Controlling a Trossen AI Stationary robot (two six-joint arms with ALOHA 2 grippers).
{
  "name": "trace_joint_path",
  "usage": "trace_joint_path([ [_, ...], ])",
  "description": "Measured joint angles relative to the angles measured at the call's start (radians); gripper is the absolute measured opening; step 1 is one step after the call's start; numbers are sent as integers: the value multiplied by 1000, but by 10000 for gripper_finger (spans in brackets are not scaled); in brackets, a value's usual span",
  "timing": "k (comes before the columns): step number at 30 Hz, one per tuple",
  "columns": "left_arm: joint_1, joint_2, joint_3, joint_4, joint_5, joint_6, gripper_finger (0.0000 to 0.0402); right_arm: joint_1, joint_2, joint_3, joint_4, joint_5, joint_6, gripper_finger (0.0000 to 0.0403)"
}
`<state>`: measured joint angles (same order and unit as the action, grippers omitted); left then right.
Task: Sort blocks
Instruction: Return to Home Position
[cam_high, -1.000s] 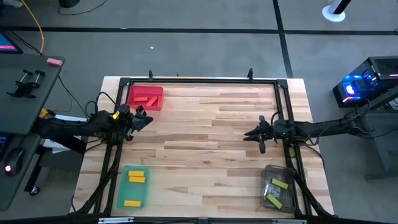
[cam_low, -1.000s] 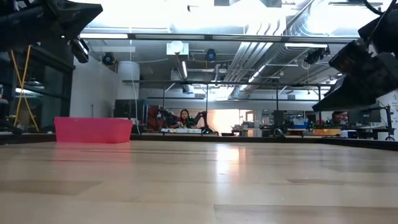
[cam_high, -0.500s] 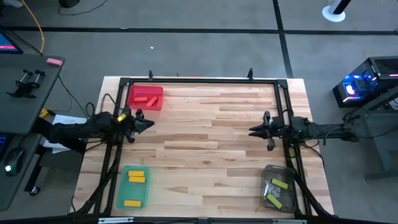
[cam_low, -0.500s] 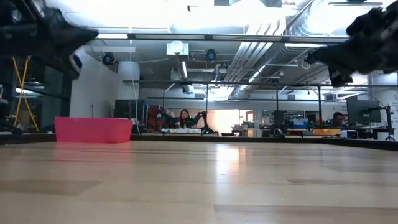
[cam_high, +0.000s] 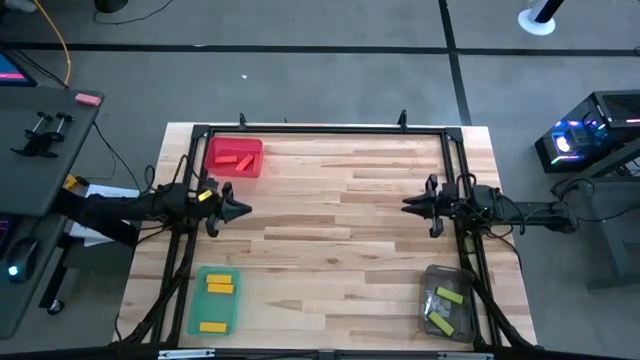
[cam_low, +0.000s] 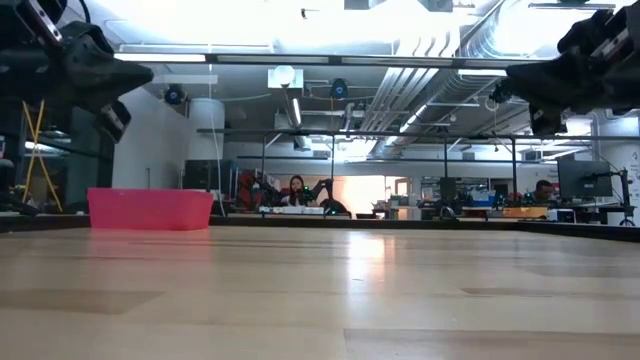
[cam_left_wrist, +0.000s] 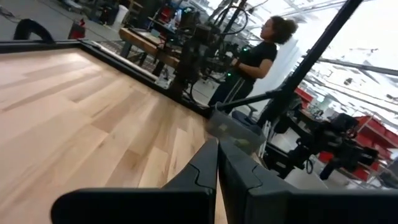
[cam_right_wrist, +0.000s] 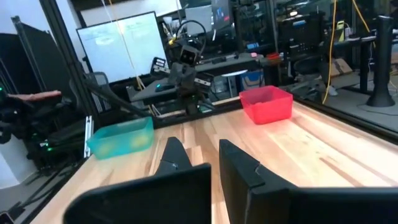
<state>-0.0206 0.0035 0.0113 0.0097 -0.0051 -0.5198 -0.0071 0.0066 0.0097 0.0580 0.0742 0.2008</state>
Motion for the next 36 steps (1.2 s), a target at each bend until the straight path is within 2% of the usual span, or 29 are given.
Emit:
trace_joint_path([
  [11,-63,0,0,1,0,0,0,0,0,0,-31,0,0,0],
  [12,-63,0,0,-3,0,36,0,0,0,0,-31,0,0,0],
  [16,-61,0,0,-1,-5,338,0,0,0,0,-31,0,0,0],
  [22,-52,0,0,0,-7,517,0,0,0,0,-31,0,0,0],
  [36,-52,9,2,-5,-7,524,0,0,0,-1,-30,0,0,0],
])
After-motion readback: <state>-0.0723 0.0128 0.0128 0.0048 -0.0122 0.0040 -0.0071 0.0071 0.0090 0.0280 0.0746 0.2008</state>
